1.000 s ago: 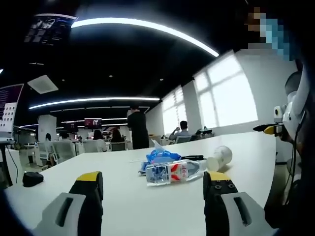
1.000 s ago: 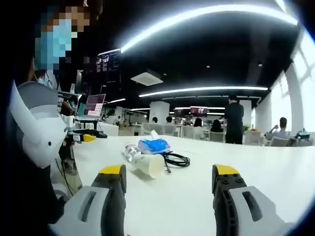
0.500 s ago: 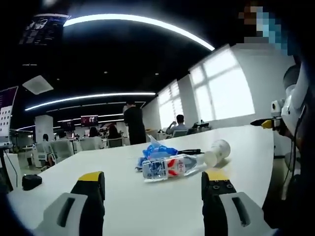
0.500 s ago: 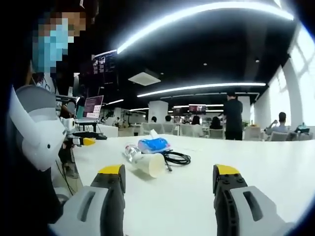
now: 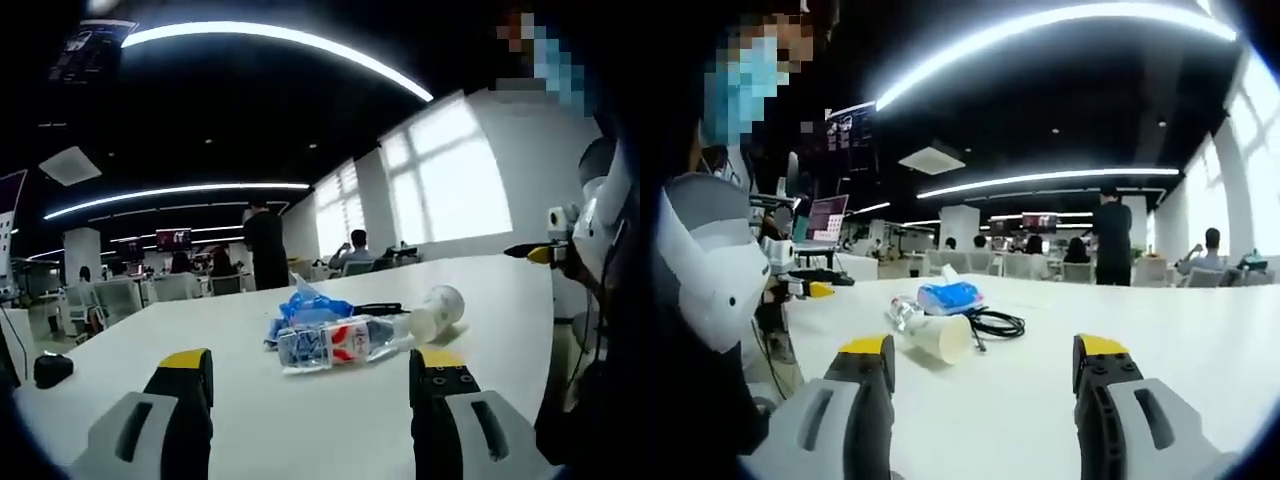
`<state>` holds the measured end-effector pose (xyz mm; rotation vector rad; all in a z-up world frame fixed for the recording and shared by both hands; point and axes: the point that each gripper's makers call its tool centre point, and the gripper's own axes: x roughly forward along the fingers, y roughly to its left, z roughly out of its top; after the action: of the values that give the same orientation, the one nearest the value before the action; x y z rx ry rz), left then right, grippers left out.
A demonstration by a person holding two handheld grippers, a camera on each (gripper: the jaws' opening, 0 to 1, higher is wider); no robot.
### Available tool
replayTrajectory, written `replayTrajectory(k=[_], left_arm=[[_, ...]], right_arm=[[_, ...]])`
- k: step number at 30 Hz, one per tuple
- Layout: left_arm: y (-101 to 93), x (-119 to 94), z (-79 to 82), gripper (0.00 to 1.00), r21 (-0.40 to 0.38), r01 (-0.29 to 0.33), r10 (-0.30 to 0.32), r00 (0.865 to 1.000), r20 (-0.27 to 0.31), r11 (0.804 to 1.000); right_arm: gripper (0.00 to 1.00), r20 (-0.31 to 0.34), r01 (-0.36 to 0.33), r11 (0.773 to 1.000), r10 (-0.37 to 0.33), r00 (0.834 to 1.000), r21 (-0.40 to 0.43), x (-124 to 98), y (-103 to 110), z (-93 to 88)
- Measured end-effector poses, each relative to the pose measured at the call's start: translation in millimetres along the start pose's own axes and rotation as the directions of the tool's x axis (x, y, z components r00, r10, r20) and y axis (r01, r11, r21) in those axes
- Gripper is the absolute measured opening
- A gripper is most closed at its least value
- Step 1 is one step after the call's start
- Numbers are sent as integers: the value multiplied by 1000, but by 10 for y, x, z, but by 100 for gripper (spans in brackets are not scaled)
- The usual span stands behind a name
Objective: Arrange the tabletop items into an orderly group along one side of the table until the central work area is clear of visible clutter.
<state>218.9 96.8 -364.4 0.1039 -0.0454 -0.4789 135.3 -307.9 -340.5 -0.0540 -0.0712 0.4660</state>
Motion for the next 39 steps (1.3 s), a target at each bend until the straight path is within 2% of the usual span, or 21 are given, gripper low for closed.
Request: replayTrajectory(k=[3, 5, 11, 16, 19, 22, 25, 26, 34, 38, 39], left_arm=[[3, -3, -14, 80, -3, -4, 4, 1000, -6, 1000], [6, -7, -10, 80, -5, -5, 5, 1000, -5, 1000], [41, 10, 3, 80, -17, -18, 18, 1000, -2, 1000], [17, 90, 0, 80, 29, 19, -18, 999, -29, 999], [27, 123, 42, 81, 21, 28, -28, 1000, -10, 999], [1, 185, 157, 83, 14, 52, -53, 998, 39, 999], [-23, 248, 249, 94, 23, 64, -66, 995, 80, 998], [-68, 287, 251, 94, 49, 85, -88, 994, 71, 995], [-194, 442, 177, 93, 91, 142, -144, 990, 10, 986], [-113, 584, 143, 92, 103, 140, -141, 990, -1, 985], [-109, 597, 152, 92, 93, 142, -142, 990, 2, 986]], right_arm=[[60, 37, -13, 1000, 13, 999, -14, -31, 5, 36], [59, 48, -24, 1000, 25, 999, -16, -44, 21, 52], [58, 7, -59, 997, 60, 998, -46, 25, 102, -22], [53, 5, -89, 994, 90, 996, -67, 77, 172, -57], [52, -4, -109, 990, 110, 994, -91, 99, 220, -67], [48, 16, -124, 988, 126, 992, -95, 110, 257, -17], [49, 19, -126, 986, 129, 991, -107, 115, 263, 7], [49, 13, -119, 987, 121, 993, -110, 121, 249, 8], [52, -1, -105, 990, 106, 994, -89, 165, 162, 29], [51, 20, -120, 987, 123, 992, -110, 216, 124, 129], [47, 23, -116, 988, 119, 993, -101, 223, 111, 143]])
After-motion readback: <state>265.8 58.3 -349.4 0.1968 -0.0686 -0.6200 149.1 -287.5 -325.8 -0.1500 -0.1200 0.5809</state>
